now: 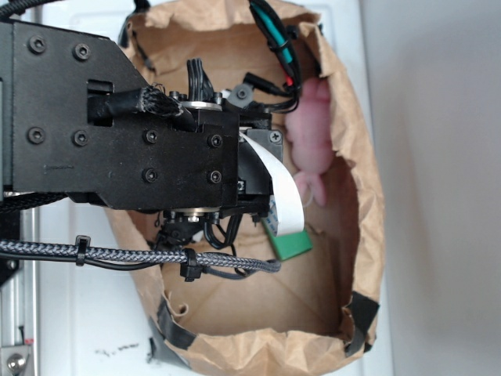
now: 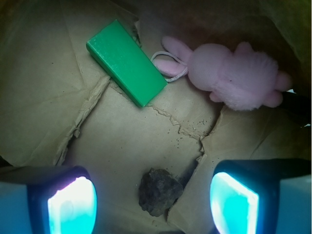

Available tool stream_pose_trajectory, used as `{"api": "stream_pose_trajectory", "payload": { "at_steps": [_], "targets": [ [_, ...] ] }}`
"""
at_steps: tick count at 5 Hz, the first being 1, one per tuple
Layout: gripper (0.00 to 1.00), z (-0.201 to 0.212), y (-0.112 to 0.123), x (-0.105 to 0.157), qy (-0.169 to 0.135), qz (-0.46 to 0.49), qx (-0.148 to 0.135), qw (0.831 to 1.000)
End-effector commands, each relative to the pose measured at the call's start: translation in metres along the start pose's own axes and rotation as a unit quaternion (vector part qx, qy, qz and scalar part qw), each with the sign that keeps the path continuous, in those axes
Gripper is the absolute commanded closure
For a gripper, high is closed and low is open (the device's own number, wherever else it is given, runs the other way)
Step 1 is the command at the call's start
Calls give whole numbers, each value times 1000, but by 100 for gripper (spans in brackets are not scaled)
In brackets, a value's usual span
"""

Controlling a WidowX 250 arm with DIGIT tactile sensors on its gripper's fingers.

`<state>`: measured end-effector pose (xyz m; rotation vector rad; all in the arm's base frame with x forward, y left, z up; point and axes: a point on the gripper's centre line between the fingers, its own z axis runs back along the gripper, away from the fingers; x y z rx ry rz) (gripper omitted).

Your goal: Grab the green block.

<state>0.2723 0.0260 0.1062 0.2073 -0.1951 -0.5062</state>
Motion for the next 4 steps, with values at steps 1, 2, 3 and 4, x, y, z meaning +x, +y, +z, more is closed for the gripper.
{"api": "stream_pose_trajectory", "payload": {
  "at_steps": [1, 2, 3, 4],
  "targets": [
    [0, -43, 4, 26, -40, -102, -2, 994],
    [0, -65, 37, 58, -37, -141, -50, 988],
    [0, -62, 38, 67, -35, -145, -50, 988],
    [0, -56, 54, 77, -36, -138, -45, 989]
  ]
}}
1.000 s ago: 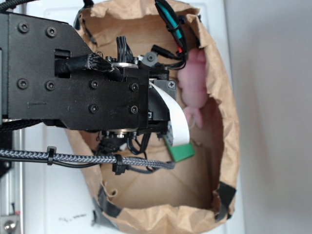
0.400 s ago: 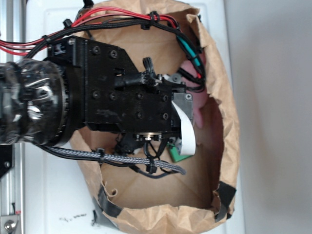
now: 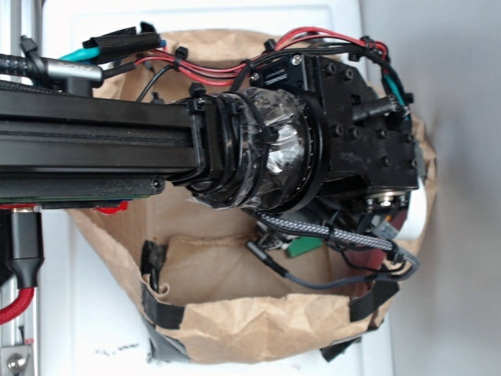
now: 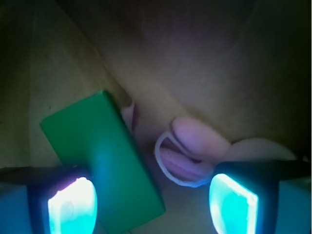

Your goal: Grab the green block.

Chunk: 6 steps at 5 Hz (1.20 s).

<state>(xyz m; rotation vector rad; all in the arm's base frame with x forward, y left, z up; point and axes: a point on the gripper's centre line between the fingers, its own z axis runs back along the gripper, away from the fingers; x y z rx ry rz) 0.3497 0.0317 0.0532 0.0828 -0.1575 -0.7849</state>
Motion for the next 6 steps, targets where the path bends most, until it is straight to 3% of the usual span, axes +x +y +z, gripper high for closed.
{"api": "stream_pose_trajectory", "payload": {
  "at_steps": [1, 3, 5, 6],
  "targets": [
    [0, 21, 22, 9, -22, -43, 34, 998],
    [0, 42, 8, -4, -43, -87, 15, 995],
    [0, 59, 2, -6, -70, -103, 11, 992],
    [0, 56, -8, -8, -67, -118, 17, 991]
  ]
}}
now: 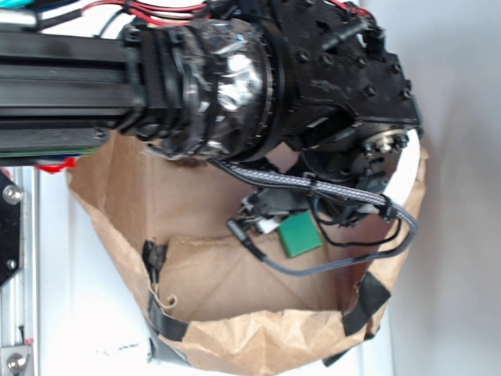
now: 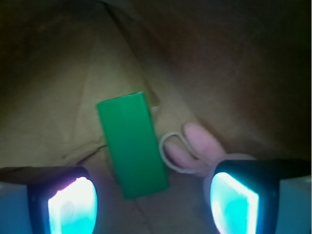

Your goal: Grab the green block.

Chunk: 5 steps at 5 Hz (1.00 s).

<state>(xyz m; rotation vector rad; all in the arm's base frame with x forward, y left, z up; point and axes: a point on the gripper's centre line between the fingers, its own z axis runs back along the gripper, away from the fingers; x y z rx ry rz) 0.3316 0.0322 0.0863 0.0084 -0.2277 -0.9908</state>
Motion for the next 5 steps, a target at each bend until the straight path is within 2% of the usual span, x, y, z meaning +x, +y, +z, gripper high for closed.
{"api": "stream_pose_trajectory", "payload": {
  "at_steps": [1, 2, 4, 5],
  "targets": [
    [0, 20, -17, 5, -20, -48, 49, 997],
    [0, 21, -33, 8, -28, -62, 57, 996],
    [0, 4, -29, 19, -17, -67, 56, 996],
    [0, 1, -29, 22, -26, -76, 51, 995]
  ]
}}
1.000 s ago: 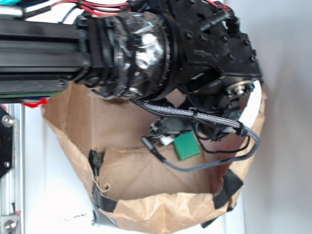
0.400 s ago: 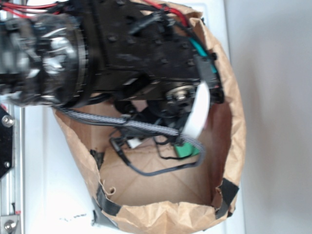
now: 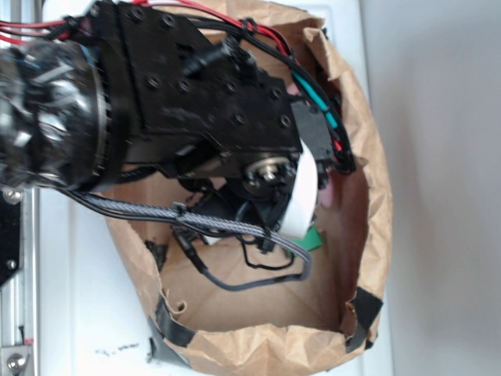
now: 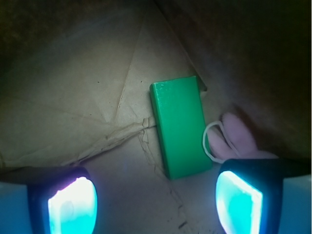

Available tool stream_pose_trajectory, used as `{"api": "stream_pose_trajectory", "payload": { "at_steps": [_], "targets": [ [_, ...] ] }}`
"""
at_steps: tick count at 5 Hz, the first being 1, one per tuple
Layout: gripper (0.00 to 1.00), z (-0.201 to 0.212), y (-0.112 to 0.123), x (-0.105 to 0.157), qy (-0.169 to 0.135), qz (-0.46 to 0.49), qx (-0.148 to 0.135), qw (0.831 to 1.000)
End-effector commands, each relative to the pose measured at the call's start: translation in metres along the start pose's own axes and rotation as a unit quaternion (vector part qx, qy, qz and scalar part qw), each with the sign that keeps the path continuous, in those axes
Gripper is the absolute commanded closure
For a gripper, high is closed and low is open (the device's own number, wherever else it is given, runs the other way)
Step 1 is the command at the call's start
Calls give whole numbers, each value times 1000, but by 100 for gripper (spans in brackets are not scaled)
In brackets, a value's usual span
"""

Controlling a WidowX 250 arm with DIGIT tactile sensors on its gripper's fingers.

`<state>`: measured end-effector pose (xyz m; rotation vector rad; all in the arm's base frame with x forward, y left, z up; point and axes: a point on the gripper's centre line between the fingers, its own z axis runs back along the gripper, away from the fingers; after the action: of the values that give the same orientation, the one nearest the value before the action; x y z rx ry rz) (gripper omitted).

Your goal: Grab the green block.

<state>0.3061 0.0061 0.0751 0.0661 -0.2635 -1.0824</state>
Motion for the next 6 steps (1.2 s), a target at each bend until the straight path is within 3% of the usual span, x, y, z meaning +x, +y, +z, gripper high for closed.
{"api": "stream_pose_trajectory", "payload": {
  "at_steps": [1, 3, 4, 6],
  "targets": [
    [0, -4, 8, 24, -16, -33, 2, 999],
    [0, -22, 10, 39, -13, -28, -34, 999],
    [0, -29, -7, 42, 5, -31, -23, 999],
    [0, -29, -7, 42, 5, -31, -23, 999]
  ]
}}
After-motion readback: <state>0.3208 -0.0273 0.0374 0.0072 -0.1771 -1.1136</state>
